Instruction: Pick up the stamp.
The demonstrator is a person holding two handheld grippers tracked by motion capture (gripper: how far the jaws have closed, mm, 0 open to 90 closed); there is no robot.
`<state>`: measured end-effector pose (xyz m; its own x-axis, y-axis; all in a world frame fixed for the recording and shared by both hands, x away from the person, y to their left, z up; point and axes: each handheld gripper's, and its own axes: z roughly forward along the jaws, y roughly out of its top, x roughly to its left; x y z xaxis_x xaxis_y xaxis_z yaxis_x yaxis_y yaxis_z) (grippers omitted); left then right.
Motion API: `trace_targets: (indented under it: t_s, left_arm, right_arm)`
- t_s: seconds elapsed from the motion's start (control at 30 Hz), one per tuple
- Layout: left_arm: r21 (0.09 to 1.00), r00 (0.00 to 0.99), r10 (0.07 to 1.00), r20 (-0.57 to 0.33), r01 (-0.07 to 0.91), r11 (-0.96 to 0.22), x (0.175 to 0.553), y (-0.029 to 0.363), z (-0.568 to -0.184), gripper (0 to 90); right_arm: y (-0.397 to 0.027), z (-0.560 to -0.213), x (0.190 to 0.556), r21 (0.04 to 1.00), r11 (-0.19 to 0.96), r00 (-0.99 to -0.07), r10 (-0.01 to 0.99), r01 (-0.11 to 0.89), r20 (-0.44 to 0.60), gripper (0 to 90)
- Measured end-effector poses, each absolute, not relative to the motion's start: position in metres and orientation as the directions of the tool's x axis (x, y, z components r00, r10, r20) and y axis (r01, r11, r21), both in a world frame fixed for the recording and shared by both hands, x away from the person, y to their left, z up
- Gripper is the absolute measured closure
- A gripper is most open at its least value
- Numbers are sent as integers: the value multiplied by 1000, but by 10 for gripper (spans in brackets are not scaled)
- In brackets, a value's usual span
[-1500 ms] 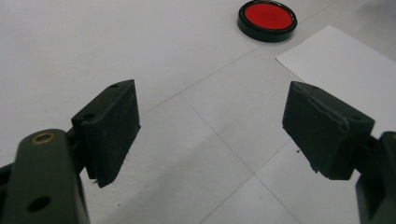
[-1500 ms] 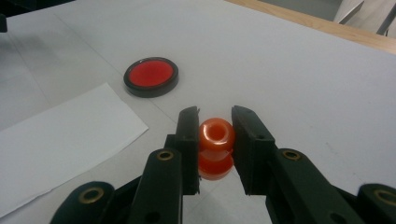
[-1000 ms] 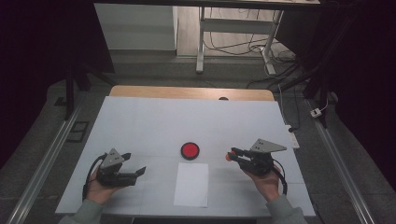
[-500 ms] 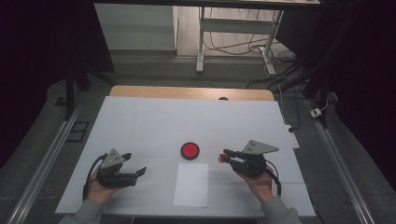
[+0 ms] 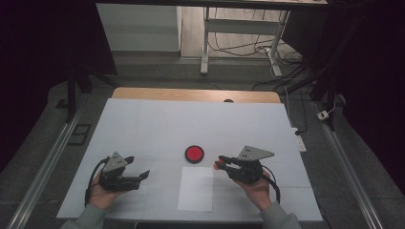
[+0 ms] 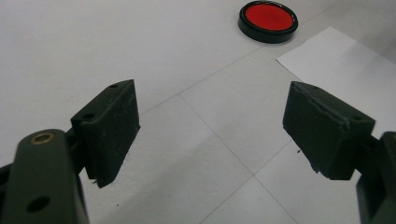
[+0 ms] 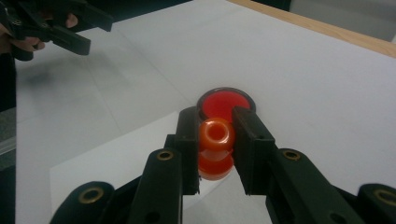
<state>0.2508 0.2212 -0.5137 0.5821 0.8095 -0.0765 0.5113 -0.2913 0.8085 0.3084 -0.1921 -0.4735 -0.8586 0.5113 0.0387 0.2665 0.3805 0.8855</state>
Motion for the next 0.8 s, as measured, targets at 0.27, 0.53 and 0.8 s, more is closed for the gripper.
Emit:
trace_targets:
  t_s: [0.27, 0.53, 0.8]
  left_arm:
    - [805, 587, 806, -76, 513, -298, 251, 221, -515, 187]
    - [800, 591, 803, -79, 518, -303, 252, 219, -516, 187]
    - [797, 597, 799, -76, 518, -311, 252, 218, -516, 187]
  right_arm:
    - [-180, -476, 305, 884, 388, -873, 486, 261, 45, 718]
    - [-169, -480, 302, 881, 400, -889, 456, 251, 47, 718]
    - [-162, -482, 300, 879, 411, -898, 438, 242, 42, 717]
